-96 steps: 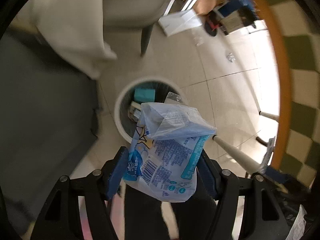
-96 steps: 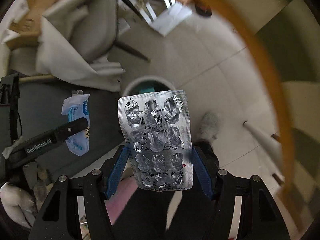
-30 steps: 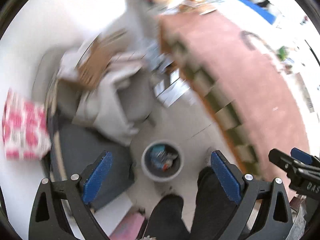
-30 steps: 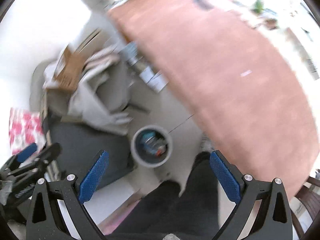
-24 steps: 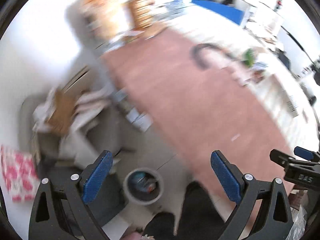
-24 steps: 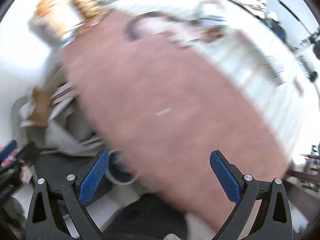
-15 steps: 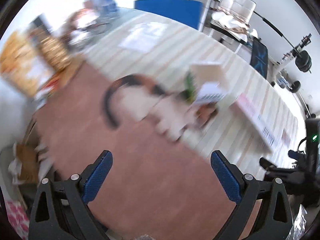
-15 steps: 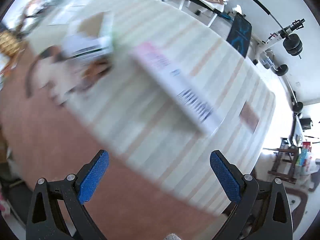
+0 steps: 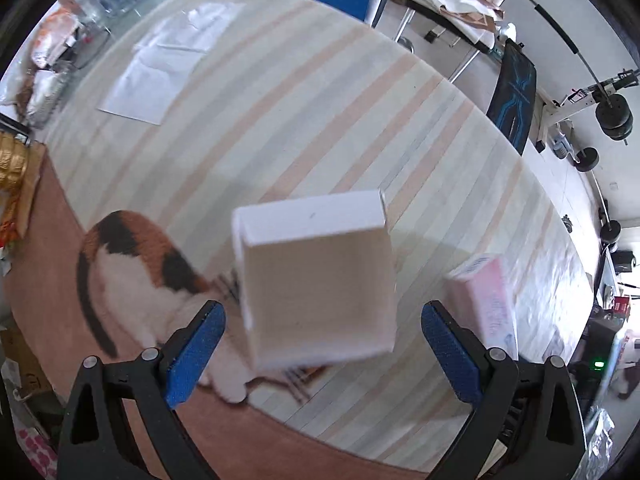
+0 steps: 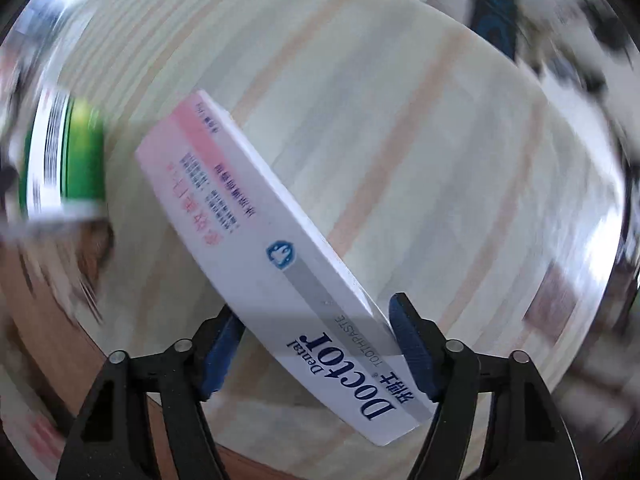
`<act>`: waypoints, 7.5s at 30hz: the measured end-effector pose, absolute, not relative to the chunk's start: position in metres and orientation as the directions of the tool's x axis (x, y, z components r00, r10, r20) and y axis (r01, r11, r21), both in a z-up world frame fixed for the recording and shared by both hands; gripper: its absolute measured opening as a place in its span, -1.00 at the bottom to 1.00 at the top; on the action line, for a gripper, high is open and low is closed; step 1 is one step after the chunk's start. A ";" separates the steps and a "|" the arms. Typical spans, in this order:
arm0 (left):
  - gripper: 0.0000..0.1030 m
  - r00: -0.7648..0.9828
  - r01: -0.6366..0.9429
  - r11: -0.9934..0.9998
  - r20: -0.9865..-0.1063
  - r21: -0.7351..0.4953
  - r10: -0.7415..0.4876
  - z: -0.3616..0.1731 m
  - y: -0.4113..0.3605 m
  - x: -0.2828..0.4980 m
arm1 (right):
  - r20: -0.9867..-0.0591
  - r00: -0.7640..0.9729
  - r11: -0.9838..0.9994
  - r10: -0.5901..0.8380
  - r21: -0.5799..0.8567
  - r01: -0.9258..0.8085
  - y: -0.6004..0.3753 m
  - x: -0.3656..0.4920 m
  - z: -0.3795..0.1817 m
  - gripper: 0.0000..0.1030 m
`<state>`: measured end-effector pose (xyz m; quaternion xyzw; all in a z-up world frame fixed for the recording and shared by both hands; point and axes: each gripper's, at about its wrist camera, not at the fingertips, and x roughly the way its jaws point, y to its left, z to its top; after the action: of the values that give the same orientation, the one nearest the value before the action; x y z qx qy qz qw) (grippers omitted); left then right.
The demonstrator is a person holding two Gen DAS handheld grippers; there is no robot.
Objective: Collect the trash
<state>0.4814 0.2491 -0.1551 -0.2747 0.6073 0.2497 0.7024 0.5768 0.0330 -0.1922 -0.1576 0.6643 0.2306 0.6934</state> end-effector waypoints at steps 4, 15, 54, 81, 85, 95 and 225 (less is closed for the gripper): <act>0.94 0.085 -0.695 0.717 -0.996 -0.057 0.004 -0.171 0.255 0.496 | -0.984 -0.051 0.902 0.170 0.176 -0.394 0.024 0.594 -0.194 0.44; 0.41 0.074 -0.623 0.782 -0.996 -0.004 0.054 -0.180 0.240 0.508 | -0.992 0.119 0.832 0.040 -0.033 -0.554 0.069 0.597 -0.194 0.38; 0.40 0.332 -0.705 0.705 -0.914 -0.078 0.231 -0.062 0.186 0.054 | -0.924 0.120 0.681 0.364 0.176 -0.711 0.055 0.206 -0.093 0.06; 0.49 0.180 -0.975 0.065 -0.930 -0.212 -0.320 -0.530 0.198 -0.273 | -0.916 -0.372 0.589 -0.149 0.220 -0.778 0.085 -0.096 -0.561 0.05; 1.00 0.164 -0.981 0.045 -0.930 -0.189 -0.328 -0.588 0.199 -0.281 | -0.892 -0.393 0.581 -0.223 0.203 -0.788 0.094 -0.097 -0.645 0.06; 1.00 0.061 -0.996 0.046 -0.969 -0.074 -0.240 -0.593 0.185 -0.309 | -0.932 -0.290 0.490 -0.219 0.152 -0.858 0.114 -0.095 -0.676 0.92; 1.00 0.429 -0.903 0.130 -0.846 -0.409 0.316 0.038 0.000 -0.322 | -0.911 -0.356 0.003 0.207 0.364 -0.931 -0.031 -0.148 0.034 1.00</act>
<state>-0.3216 -0.0004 0.0384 -0.4893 0.3000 0.4422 0.6892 -0.1480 -0.0312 0.0345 -0.3354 0.5402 0.6214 0.4579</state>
